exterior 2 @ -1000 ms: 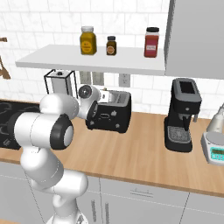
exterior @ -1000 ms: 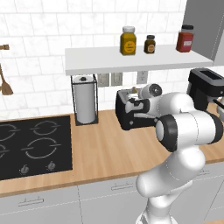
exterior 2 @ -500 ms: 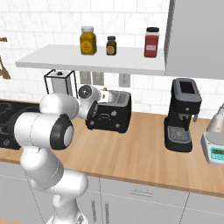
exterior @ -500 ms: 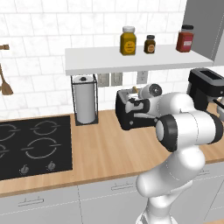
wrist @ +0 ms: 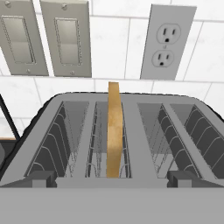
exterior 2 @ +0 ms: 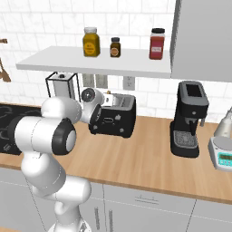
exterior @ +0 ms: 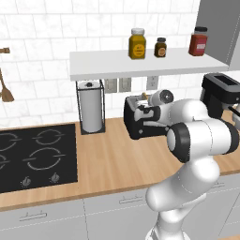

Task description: Start the toaster. Once the lever pops up, take the bread to the plate on the dining counter.

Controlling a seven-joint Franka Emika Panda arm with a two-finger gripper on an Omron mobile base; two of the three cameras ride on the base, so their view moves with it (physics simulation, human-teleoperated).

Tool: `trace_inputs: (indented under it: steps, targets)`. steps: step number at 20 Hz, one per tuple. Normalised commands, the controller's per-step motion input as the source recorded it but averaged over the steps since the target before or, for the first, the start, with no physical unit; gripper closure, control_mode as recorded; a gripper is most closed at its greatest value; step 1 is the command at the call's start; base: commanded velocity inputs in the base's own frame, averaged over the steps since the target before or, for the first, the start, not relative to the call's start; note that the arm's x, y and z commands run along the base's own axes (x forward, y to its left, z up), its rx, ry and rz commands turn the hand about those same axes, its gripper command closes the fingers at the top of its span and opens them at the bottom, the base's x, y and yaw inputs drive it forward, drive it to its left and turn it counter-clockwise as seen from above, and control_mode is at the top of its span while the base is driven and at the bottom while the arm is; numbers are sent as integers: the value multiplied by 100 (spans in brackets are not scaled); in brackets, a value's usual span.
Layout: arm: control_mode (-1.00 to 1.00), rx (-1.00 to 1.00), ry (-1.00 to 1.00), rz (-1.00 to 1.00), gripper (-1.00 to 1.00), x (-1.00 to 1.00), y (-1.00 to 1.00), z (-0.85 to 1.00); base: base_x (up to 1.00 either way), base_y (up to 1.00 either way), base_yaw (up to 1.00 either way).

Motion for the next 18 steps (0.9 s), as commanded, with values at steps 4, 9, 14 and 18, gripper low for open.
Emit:
trace_inputs:
  steps: [4, 9, 14, 18]
  targets:
    - [-100, 0, 0, 0, -100, 0, 0, 0, 0, 0, 0]
    - [-100, 0, 0, 0, -100, 0, 0, 0, 0, 0, 0]
    - [-100, 0, 0, 0, -100, 0, 0, 0, 0, 0, 0]
    - [-100, 0, 0, 0, -100, 0, 0, 0, 0, 0, 0]
